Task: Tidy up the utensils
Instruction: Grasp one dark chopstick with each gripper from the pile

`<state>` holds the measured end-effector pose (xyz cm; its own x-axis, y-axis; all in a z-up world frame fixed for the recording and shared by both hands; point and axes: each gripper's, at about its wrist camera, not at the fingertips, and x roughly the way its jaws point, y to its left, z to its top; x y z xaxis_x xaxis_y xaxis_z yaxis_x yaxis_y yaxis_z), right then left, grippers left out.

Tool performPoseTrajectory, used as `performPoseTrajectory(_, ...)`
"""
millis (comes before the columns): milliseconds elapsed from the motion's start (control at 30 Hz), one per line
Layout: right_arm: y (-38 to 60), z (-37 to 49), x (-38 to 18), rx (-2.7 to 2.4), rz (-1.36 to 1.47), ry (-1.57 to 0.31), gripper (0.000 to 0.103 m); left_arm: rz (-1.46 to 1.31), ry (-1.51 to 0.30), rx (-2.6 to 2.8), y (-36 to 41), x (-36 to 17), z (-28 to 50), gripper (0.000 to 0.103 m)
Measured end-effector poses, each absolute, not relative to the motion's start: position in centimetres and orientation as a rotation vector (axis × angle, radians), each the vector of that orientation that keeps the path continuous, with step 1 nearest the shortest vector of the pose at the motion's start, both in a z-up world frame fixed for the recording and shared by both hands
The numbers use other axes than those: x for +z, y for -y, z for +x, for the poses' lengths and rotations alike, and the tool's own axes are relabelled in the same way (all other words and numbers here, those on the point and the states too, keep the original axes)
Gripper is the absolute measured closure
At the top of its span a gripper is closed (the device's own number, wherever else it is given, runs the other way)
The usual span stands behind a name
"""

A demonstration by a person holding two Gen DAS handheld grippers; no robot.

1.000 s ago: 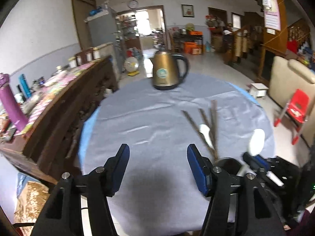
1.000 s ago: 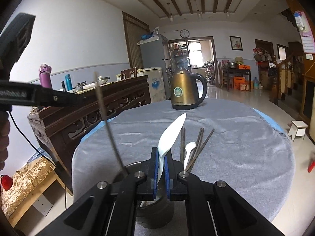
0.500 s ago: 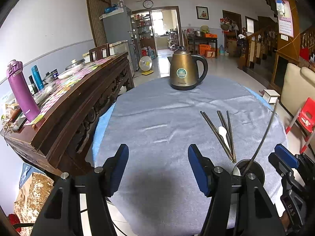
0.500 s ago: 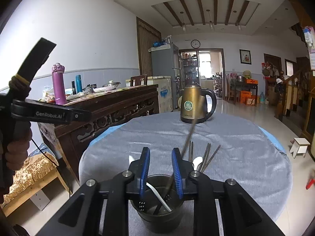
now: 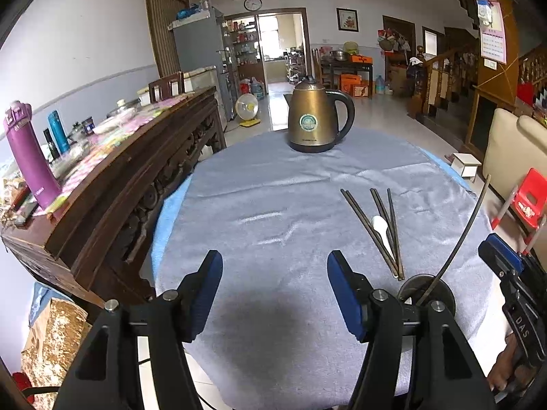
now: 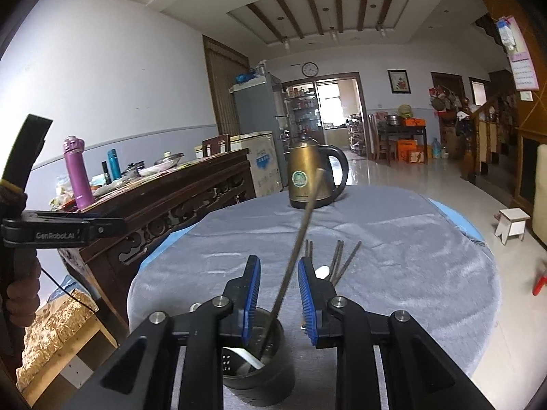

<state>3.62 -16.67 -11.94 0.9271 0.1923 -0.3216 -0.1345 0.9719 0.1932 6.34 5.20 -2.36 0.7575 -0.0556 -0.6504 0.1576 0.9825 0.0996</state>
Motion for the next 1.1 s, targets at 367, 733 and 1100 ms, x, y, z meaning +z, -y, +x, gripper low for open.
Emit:
performPoseTrajectory(367, 21.8, 4.7, -13.1, 0.066, 0.295, -0.410, 0.069, 0.013, -0.887, -0.181, -6.7, -6.7, 11.1, 0.036)
performPoseTrajectory(733, 29.6, 16.0, -17.8, 0.093, 0.510, -0.692, 0.042, -0.043, -1.023, -0.275, -2.5, -11.3, 21.7, 0.036)
performPoseTrajectory(1100, 29.4, 32.8, -22.4, 0.092, 0.567, -0.980, 0.060, -0.108, -1.107, -0.332, 1.1, -15.4, 30.1, 0.046)
